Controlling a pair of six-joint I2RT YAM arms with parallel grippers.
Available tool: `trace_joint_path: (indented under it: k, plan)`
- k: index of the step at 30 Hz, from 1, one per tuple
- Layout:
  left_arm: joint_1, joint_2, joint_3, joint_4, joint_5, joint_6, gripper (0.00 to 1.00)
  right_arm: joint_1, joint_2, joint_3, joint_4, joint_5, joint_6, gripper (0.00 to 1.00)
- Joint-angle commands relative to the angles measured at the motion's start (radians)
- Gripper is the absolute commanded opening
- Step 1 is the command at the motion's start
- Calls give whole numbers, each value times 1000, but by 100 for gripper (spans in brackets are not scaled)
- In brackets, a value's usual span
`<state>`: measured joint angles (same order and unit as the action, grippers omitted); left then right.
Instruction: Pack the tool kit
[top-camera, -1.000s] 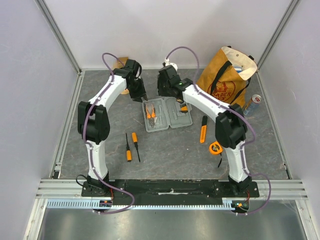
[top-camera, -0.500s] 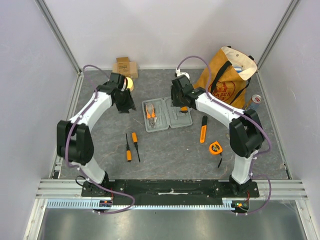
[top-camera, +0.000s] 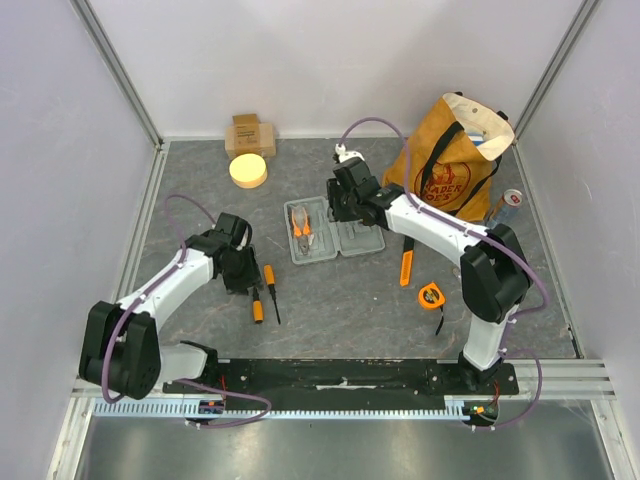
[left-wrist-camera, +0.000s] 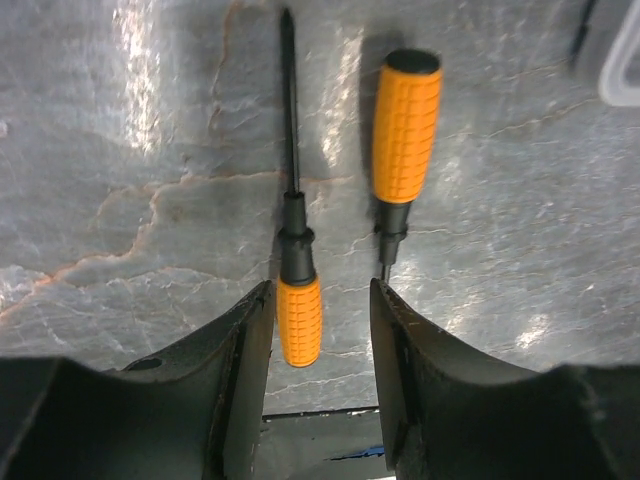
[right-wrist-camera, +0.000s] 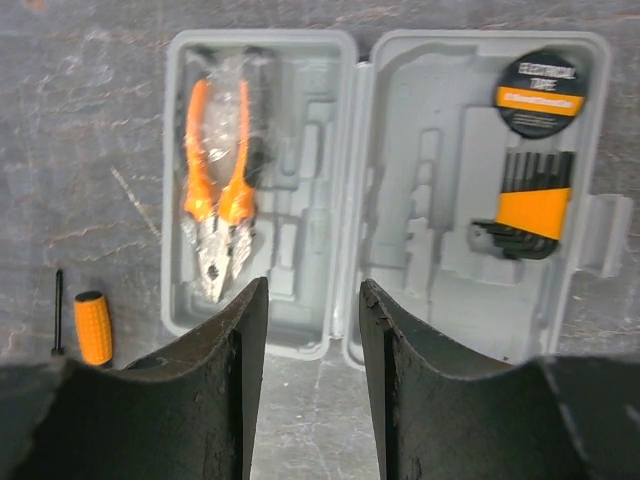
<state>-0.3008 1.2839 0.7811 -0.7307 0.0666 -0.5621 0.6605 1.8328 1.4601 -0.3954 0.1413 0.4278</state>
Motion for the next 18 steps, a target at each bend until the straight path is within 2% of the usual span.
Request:
trace_joint_path:
  k: [1,5,9,14,18]
  plan:
    - [-6,-58,-46,7,-43,-77,50,66,-35,-10,59,-55,-41,49]
    - [-6,-119,-51,-25,-103,-116,49,148,0,5,81,-138,-70,53]
    - [-8,-219,-25,-82,-172,-153,50,244,54,23,78,-166,-75,65]
    - [-8,-406,-16,-134,-273,-200,50,349,149,55,72,-157,-60,66]
    - [-8,-547,-9,-164,-298,-210,50,404,224,100,60,-115,-47,66]
